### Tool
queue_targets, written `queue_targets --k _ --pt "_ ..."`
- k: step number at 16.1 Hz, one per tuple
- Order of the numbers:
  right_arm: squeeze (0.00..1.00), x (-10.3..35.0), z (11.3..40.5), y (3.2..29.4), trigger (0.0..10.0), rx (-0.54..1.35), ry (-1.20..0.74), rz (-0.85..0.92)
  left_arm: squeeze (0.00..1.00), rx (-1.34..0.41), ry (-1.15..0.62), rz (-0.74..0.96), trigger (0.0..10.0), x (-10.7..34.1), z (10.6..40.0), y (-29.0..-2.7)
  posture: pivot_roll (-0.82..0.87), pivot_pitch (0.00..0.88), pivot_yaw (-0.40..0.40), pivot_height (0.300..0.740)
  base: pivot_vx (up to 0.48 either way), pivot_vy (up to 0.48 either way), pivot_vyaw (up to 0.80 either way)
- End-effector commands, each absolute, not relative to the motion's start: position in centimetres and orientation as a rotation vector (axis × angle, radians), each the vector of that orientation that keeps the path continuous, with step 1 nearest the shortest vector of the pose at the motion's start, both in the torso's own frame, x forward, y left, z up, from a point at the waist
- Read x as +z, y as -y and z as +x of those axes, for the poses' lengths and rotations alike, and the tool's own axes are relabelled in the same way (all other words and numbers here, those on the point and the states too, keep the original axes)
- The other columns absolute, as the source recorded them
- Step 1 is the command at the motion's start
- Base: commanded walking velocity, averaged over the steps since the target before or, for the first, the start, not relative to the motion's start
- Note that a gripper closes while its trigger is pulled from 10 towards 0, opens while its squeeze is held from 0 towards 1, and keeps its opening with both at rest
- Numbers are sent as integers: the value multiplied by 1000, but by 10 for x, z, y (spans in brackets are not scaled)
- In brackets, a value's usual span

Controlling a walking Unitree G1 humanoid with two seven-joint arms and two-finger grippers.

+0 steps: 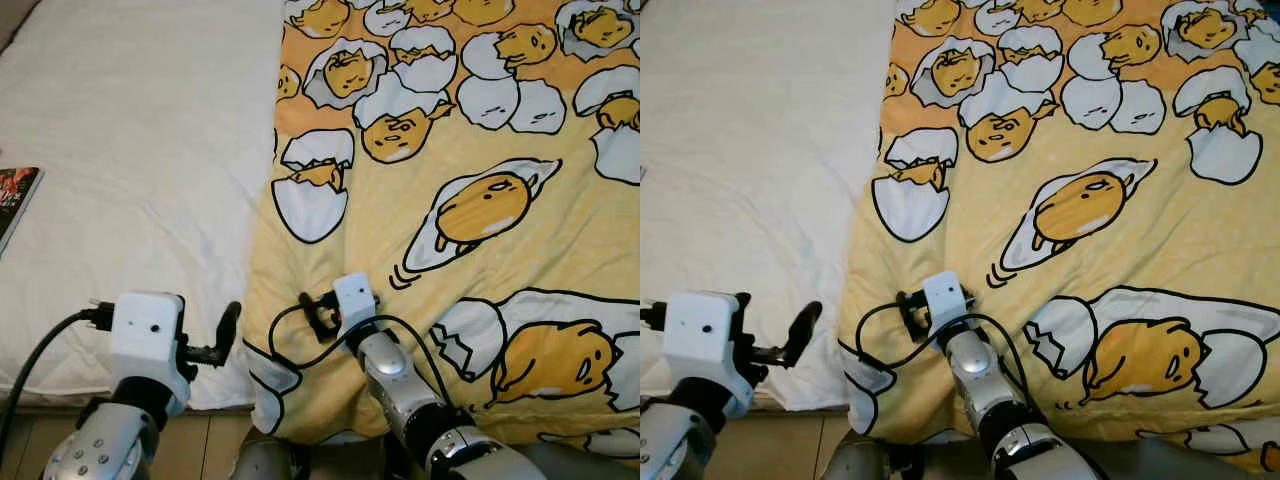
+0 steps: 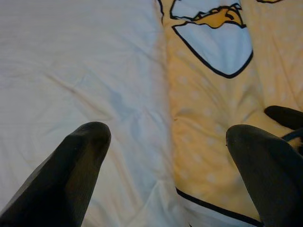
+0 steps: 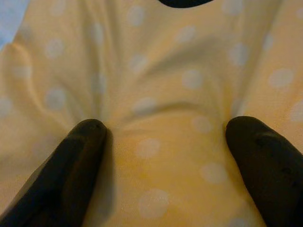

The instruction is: Clean up the room

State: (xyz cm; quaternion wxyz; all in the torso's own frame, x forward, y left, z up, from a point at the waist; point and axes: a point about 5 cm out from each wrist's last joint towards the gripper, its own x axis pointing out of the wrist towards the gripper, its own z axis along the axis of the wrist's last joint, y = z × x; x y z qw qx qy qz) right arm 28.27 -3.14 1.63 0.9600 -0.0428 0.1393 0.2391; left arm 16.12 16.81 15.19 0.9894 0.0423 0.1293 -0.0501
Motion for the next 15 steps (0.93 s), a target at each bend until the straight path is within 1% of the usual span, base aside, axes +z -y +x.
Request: queue_targets --k 1,3,4,6,7,8,9,10,11,12,13,14,15 --pt "0 13 243 -51 10000 684 -452 13 0 -72 -286 100 10000 149 156 -172 322 269 118 740 0 0 0" --pt "0 -3 216 -61 10000 796 -567 44 0 -67 -296 100 10000 147 155 -172 314 268 112 740 0 0 0" --pt "0 -8 201 -67 10000 869 -585 47 0 -68 -295 98 10000 147 156 -171 306 267 110 740 0 0 0" --pt "0 -11 190 -70 10000 928 -588 55 0 -70 -293 93 10000 145 158 -170 287 257 105 740 0 0 0" --pt "0 -14 178 -74 10000 988 -583 94 0 -76 -290 87 10000 143 163 -168 267 243 102 740 0 0 0" --pt "0 -14 167 -74 10000 1042 -543 130 0 -89 -280 79 10000 139 171 -165 232 206 90 740 0 0 0" --pt "0 -12 169 -69 10000 1026 -489 164 0 -97 -269 81 10000 137 178 -164 212 177 84 740 0 0 0" --pt "0 -6 181 -59 10000 944 -418 170 0 -98 -257 85 10000 136 185 -163 189 145 81 740 0 0 0" --pt "0 6 205 -36 10000 796 -297 163 0 -96 -236 96 10000 134 196 -162 153 105 75 740 0 0 0" --pt "0 13 221 -21 10000 712 -242 150 0 -94 -231 106 10000 131 205 -161 121 66 72 740 0 0 0" --pt "0 33 246 6 10000 593 -129 144 0 -90 -213 107 10000 128 220 -159 96 34 67 740 0 0 0" --pt "0 49 263 27 10000 506 -45 140 0 -89 -188 118 10000 126 234 -155 69 0 55 740 0 0 0" --pt "0 61 270 38 10000 464 15 135 0 -86 -170 117 10000 127 240 -154 54 0 50 740 0 0 0"
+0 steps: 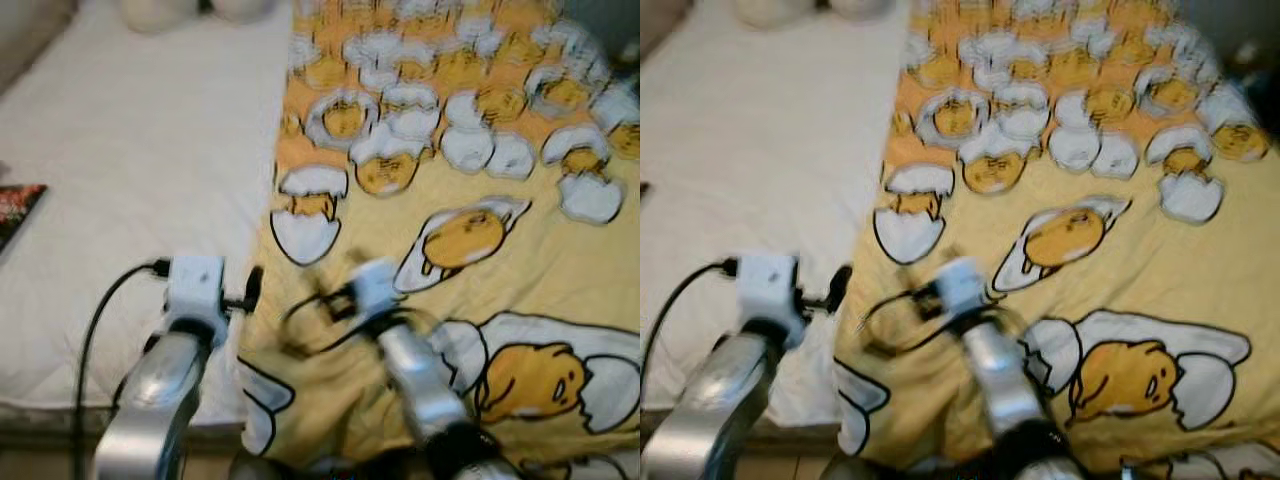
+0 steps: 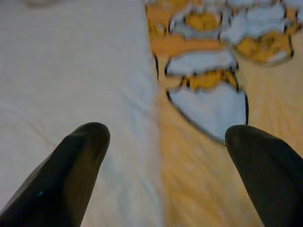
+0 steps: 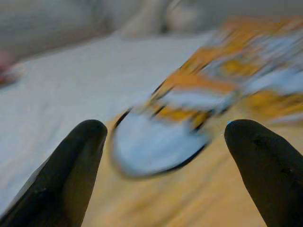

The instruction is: Clean up the room

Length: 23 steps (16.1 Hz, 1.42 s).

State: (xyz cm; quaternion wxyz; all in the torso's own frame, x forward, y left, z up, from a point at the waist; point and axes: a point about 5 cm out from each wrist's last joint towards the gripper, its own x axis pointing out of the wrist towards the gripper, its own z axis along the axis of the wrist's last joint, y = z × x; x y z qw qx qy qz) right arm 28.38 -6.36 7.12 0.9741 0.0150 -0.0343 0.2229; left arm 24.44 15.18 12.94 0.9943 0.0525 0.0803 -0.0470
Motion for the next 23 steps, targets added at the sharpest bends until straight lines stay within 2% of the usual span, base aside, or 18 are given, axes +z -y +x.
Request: queue_targets --k 1,2,3,6,9,11,14,23 --pt "0 90 280 64 10000 379 148 121 0 -76 -129 111 10000 129 254 -149 32 0 37 740 0 0 0" --pt "0 96 282 72 10000 359 173 113 0 -74 -122 112 10000 128 259 -147 24 0 35 740 0 0 0" --pt "0 112 280 105 10000 264 241 75 0 -76 -77 101 10000 131 263 -146 8 0 29 740 0 0 0" --pt "0 109 264 149 10000 122 200 41 0 -55 -53 113 10000 130 262 -158 0 0 37 740 0 0 0" --pt "0 107 246 169 10000 71 164 12 0 -92 -31 152 10000 130 252 -159 -16 0 29 740 0 0 0" --pt "0 104 248 169 10000 79 126 43 0 -116 -18 142 10000 129 251 -146 -13 0 20 740 0 0 0" --pt "0 103 271 165 10000 49 88 124 0 -159 35 91 10000 139 271 -131 -17 0 21 740 -89 134 0" --pt "0 95 283 155 10000 93 32 149 0 -149 13 61 10000 132 267 -143 24 0 22 740 -58 445 0"
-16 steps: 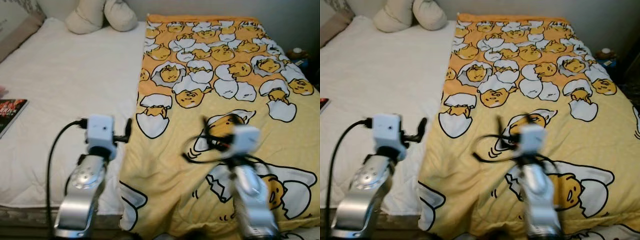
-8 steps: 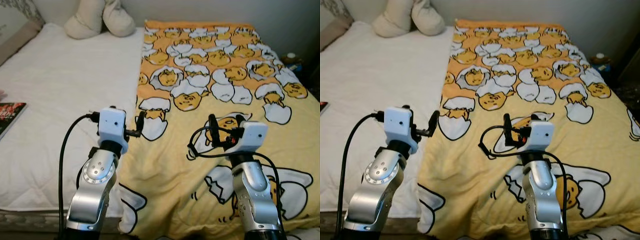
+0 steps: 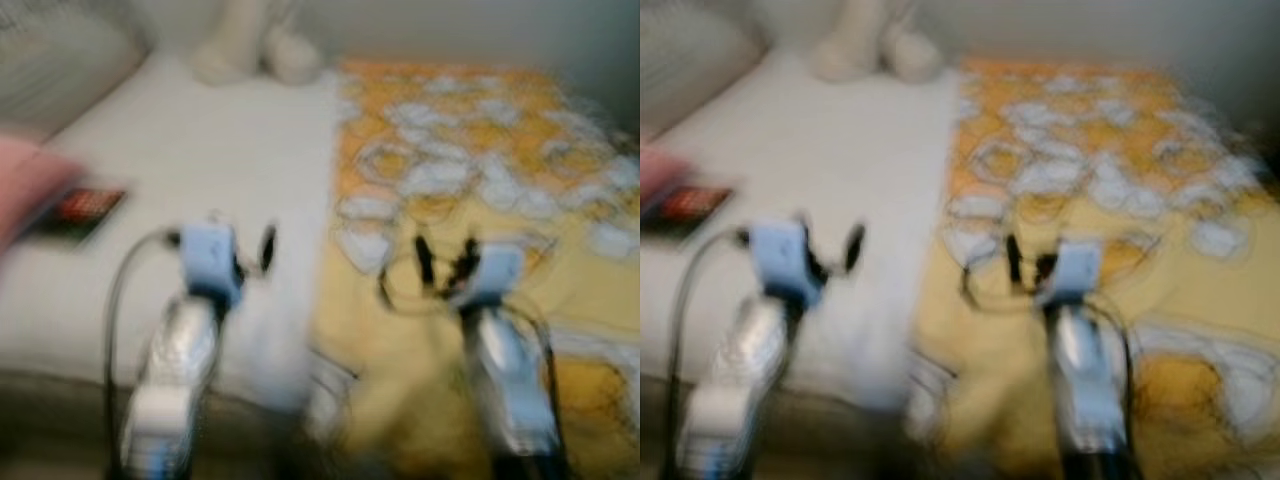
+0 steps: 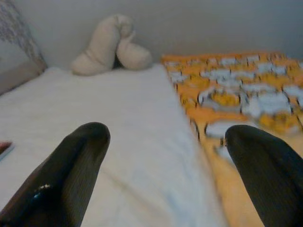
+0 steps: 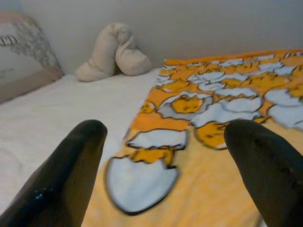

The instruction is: Clean up the room

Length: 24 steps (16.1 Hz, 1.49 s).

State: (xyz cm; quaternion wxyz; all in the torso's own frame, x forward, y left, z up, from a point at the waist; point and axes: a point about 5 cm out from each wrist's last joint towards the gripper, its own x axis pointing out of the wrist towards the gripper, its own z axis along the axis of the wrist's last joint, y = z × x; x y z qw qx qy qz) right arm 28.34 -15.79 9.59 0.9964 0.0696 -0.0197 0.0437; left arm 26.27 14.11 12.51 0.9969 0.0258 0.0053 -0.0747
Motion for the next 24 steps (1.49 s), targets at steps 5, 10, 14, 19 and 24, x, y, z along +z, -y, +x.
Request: queue_targets --k 5,10,14,19,24 --pt "0 94 286 150 10000 125 31 133 0 -110 11 133 10000 131 275 -149 17 0 19 740 0 358 274" --pt "0 94 292 145 10000 158 26 140 0 -33 -7 148 10000 125 279 -150 21 0 8 740 0 0 615" --pt "0 89 295 151 10000 150 0 137 0 -7 -25 145 10000 121 280 -155 18 0 2 740 0 0 528" --pt "0 91 296 156 10000 158 5 121 0 6 -39 159 10000 115 279 -153 -4 0 6 740 0 0 499" --pt "0 86 294 159 10000 163 -10 112 0 38 -35 92 10000 109 279 -159 -18 0 4 740 0 0 500"
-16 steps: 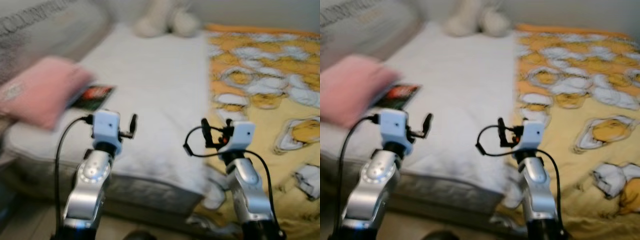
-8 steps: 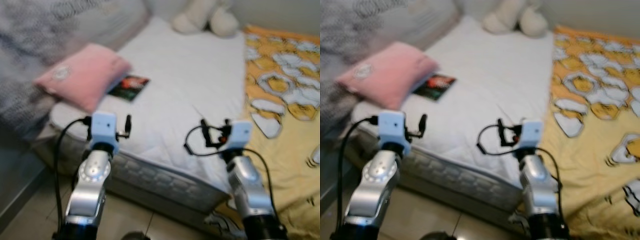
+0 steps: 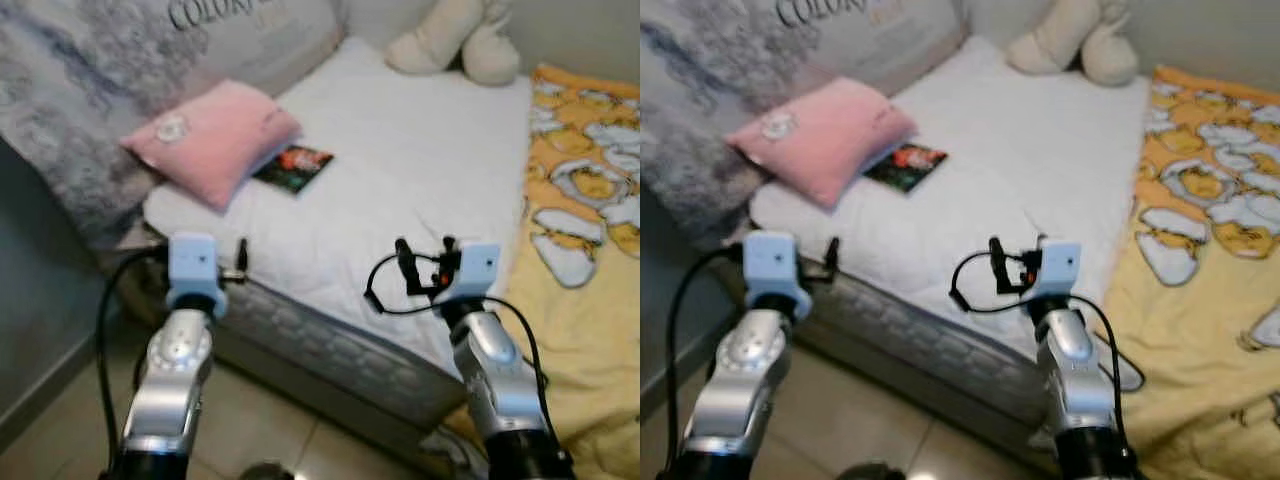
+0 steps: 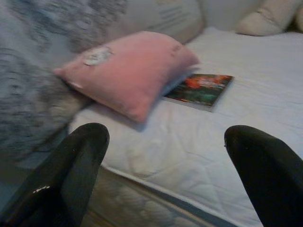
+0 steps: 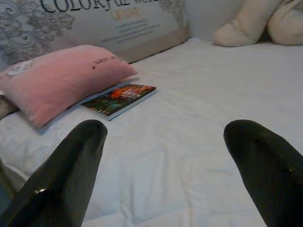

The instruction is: Clean up the room

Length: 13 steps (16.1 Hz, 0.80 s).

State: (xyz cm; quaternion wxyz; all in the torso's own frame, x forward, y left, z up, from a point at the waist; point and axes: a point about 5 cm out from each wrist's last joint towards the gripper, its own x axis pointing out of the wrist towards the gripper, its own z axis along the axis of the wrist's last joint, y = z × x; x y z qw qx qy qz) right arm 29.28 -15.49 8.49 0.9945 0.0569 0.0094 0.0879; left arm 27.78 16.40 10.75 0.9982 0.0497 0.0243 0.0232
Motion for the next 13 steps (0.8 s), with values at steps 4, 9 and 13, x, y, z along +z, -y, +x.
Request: queue_targets --k 4,9,13 --pt "0 87 295 162 10000 169 -7 92 0 18 -20 87 10000 111 284 -154 -35 0 16 740 0 0 498" --pt "0 87 296 162 10000 154 2 107 0 -69 -5 55 10000 113 288 -138 -40 0 25 740 0 0 499" --pt "0 81 294 161 10000 195 -35 71 0 -62 2 36 10000 112 287 -137 -35 0 0 740 0 0 578"
